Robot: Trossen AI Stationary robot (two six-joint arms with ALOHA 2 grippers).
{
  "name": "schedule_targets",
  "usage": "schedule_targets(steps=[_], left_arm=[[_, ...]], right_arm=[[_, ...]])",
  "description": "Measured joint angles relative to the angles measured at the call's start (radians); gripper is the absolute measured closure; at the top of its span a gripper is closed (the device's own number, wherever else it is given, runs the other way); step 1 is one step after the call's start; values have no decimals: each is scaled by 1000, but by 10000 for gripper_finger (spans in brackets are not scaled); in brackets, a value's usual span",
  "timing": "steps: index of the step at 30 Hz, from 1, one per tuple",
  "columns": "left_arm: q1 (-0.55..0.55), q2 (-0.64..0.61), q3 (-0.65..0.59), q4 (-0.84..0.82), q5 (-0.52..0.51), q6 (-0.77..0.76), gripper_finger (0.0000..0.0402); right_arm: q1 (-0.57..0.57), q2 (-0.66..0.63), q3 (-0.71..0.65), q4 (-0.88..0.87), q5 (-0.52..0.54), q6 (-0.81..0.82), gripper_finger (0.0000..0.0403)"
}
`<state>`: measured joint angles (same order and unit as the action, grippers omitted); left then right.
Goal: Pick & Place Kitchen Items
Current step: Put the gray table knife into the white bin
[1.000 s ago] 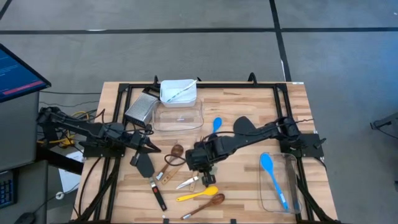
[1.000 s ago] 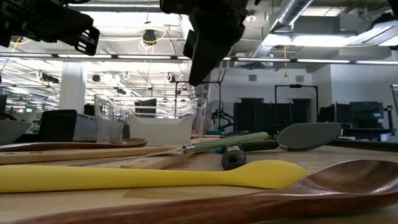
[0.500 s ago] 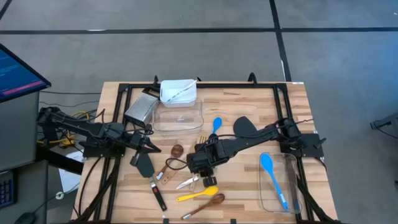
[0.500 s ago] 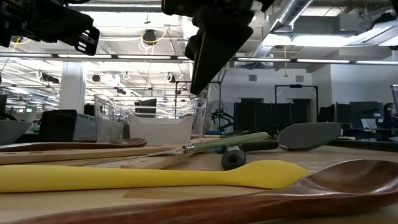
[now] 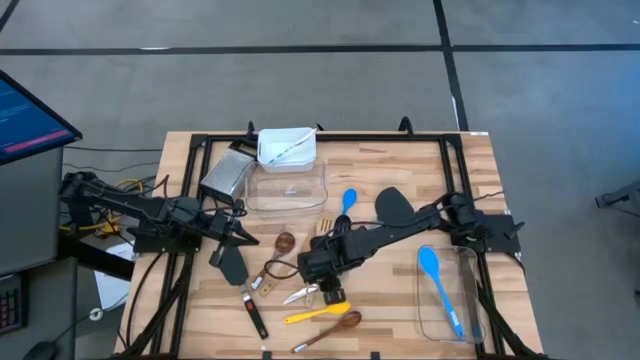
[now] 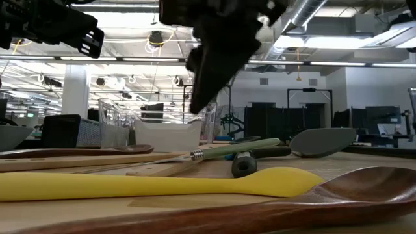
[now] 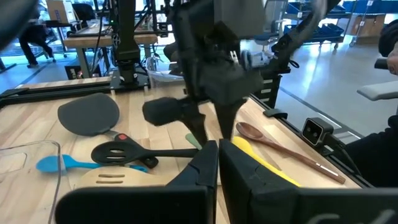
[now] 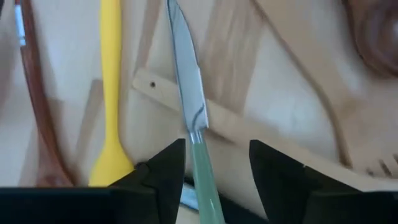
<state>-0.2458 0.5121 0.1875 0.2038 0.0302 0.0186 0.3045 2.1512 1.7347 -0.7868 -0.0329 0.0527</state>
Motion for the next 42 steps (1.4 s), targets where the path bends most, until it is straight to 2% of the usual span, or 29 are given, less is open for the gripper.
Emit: schedule_targets(steps=[23, 27, 34, 42], left_arm=[[0, 5, -1, 6, 0, 0, 399], [0, 5, -1, 7, 0, 0, 399], [0, 5, -1, 7, 0, 0, 399], [0, 5, -1, 7, 0, 0, 399]], right_arm=[[9, 113, 0, -3, -23, 27, 256], [9, 113, 0, -3, -23, 27, 277], [9, 113, 0, -6, -23, 30, 350], [10, 112, 0, -14, -23, 63, 352]])
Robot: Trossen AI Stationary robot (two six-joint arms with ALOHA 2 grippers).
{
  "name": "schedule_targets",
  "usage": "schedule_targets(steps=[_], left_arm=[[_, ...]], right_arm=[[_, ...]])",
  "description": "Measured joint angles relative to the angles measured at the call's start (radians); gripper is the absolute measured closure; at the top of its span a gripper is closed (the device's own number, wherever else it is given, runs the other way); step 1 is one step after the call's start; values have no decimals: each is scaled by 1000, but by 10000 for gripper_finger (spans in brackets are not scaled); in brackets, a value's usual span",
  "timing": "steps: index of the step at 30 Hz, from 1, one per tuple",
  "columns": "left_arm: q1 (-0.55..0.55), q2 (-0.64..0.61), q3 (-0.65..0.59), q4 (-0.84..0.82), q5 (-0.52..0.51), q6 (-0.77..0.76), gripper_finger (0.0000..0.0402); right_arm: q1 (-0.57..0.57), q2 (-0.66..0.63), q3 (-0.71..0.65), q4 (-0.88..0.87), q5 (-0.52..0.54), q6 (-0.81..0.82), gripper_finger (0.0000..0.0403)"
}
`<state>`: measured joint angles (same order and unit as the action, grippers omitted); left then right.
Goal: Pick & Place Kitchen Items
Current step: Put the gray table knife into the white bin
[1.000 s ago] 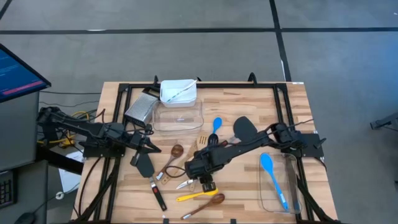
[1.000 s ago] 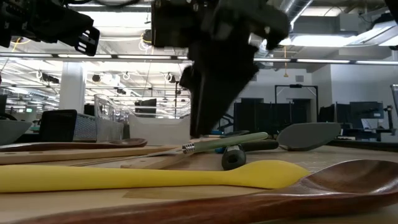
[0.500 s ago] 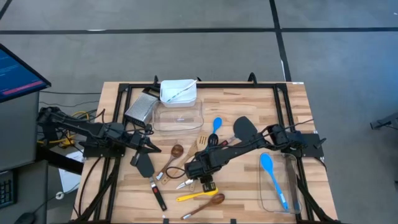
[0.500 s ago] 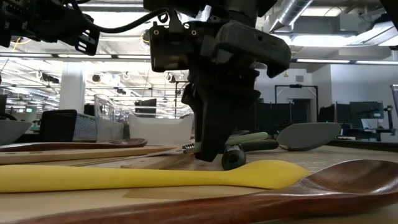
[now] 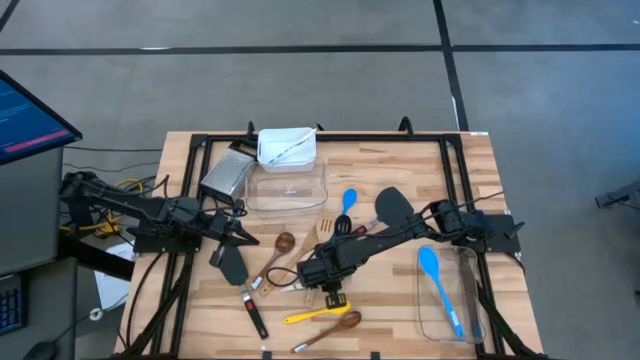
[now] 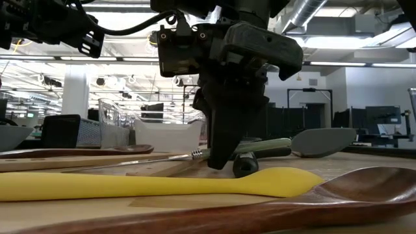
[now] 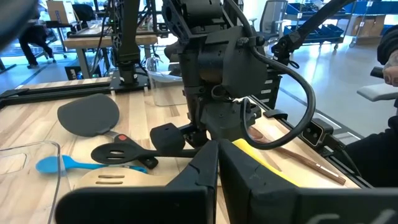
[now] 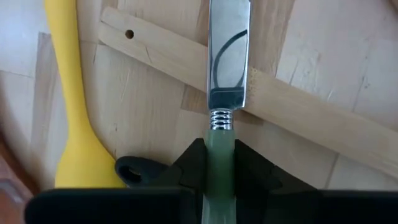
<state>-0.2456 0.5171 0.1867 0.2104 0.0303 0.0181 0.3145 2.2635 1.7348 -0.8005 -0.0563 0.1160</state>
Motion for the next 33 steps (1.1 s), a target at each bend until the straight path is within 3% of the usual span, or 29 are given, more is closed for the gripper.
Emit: schedule_targets(steps=[9, 24, 29, 33], left_arm=[[0, 0, 0, 0, 0, 0, 399], [0, 0, 0, 0, 0, 0, 399], [0, 0, 0, 0, 0, 0, 399], [0, 0, 0, 0, 0, 0, 399]], right_arm=[[0, 0, 81, -72, 0, -22, 352], [-10, -15, 444, -492, 11, -89, 352], [-7, -103, 491, -559, 100, -61, 352], [-6, -202, 492, -566, 236, -14, 352]])
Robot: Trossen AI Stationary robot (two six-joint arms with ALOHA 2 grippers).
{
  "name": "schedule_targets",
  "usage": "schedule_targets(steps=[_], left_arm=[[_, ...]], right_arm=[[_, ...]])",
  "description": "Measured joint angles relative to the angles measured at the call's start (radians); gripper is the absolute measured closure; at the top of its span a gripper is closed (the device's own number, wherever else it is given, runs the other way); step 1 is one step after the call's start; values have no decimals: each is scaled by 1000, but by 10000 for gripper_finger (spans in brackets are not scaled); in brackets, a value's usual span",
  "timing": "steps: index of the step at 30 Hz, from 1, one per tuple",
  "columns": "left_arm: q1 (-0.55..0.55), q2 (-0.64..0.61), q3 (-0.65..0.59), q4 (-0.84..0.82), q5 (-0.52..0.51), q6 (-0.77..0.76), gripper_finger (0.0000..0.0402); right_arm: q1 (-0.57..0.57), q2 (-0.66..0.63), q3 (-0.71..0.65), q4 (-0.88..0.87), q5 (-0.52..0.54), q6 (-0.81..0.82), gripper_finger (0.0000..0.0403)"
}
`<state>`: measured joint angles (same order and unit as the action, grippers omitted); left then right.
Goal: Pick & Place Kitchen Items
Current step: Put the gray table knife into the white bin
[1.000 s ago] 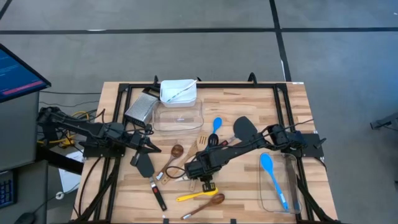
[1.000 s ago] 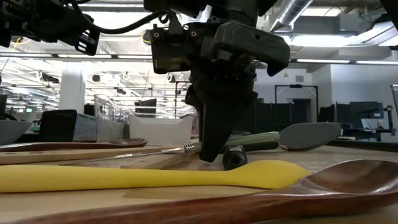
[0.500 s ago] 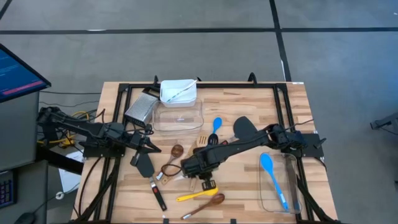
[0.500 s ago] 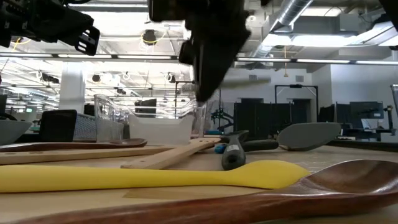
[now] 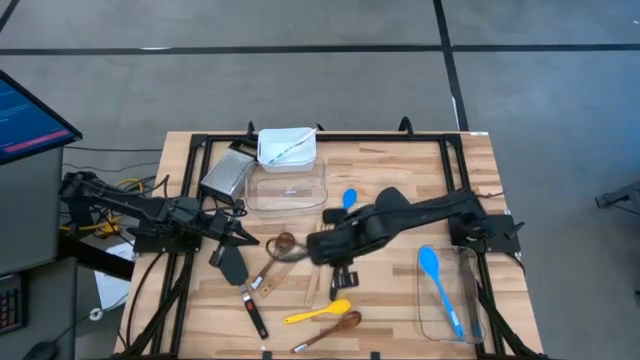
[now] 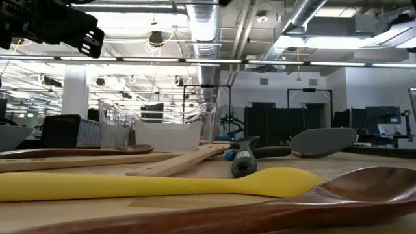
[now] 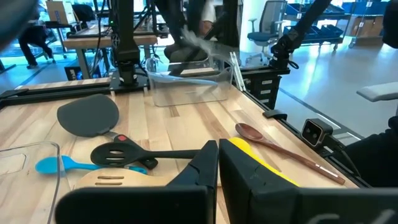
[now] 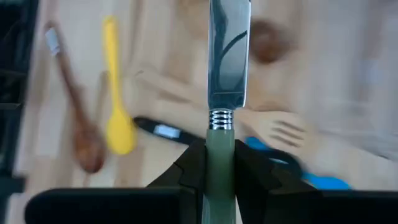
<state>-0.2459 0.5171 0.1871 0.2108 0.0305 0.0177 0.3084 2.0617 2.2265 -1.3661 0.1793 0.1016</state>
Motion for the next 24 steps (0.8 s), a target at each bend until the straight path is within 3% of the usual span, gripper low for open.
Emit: schedule_targets(steps=[11, 24], left_arm=[[0, 0, 0, 8, 0, -25, 399], [0, 0, 0, 18, 0, -26, 399]], right_arm=[[40, -176, -53, -30, 402, 79, 352], [93, -302, -356, -32, 566, 293, 352]])
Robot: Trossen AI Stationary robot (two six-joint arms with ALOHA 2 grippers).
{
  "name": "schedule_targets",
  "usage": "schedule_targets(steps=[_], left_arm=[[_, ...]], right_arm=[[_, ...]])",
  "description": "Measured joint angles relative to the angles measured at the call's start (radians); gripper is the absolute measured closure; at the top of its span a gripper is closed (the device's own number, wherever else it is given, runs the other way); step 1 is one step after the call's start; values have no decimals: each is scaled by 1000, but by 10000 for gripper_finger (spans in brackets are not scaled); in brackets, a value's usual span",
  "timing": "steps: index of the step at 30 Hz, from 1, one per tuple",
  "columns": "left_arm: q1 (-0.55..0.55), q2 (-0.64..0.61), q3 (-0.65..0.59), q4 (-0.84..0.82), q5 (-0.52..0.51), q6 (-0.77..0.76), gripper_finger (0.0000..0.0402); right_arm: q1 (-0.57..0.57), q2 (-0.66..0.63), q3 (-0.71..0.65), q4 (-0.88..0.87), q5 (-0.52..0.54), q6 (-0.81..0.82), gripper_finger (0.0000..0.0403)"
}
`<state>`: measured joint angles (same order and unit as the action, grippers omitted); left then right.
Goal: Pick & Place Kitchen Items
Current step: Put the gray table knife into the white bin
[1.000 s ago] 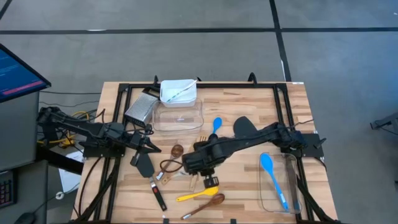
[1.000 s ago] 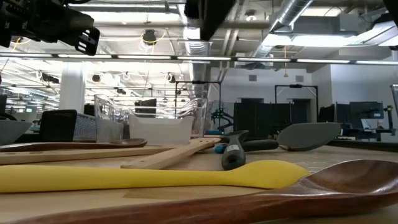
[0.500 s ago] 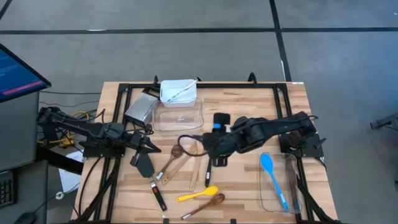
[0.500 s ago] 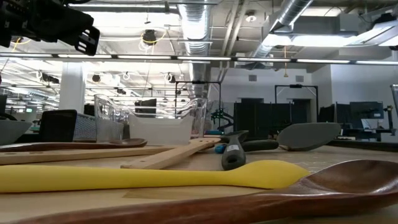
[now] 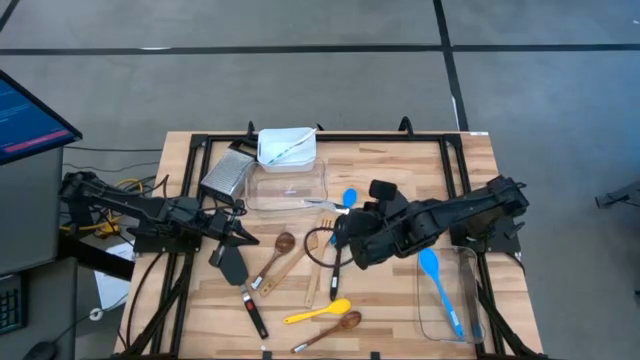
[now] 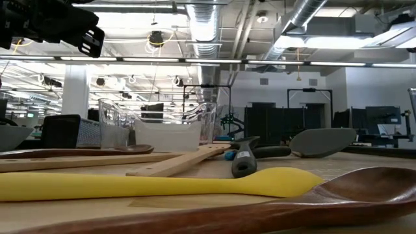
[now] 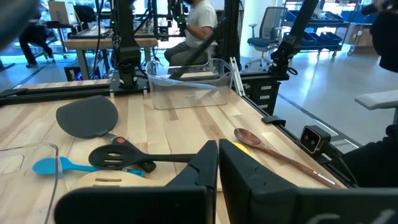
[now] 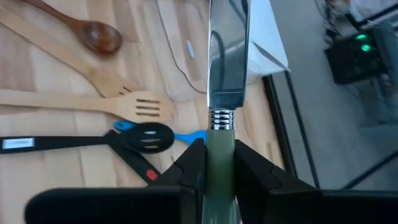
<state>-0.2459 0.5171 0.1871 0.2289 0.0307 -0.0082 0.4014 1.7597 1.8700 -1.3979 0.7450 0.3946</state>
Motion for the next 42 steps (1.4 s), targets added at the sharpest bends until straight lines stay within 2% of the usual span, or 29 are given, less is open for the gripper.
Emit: schedule_targets(steps=[6, 14, 21, 26, 29, 34, 42], left_arm=[[0, 0, 0, 6, 0, 0, 399], [0, 0, 0, 29, -7, 13, 399], [0, 15, 0, 146, -173, 33, 399], [0, 59, 0, 202, -259, 14, 399], [0, 99, 1, 235, -269, -5, 399], [0, 176, 1, 314, -284, 3, 399], [62, 326, 1, 536, -422, 134, 399]], right_arm=[[36, -108, -226, 136, 51, 69, 352], [78, -324, -616, 570, 99, -19, 352], [5, -511, -970, 1085, 86, -257, 352], [-123, -580, -1172, 1473, -45, -472, 352], [-208, -583, -1246, 1629, -95, -549, 352], [-325, -544, -1298, 1729, -93, -578, 352], [-400, -436, -1303, 1847, -143, -589, 352]])
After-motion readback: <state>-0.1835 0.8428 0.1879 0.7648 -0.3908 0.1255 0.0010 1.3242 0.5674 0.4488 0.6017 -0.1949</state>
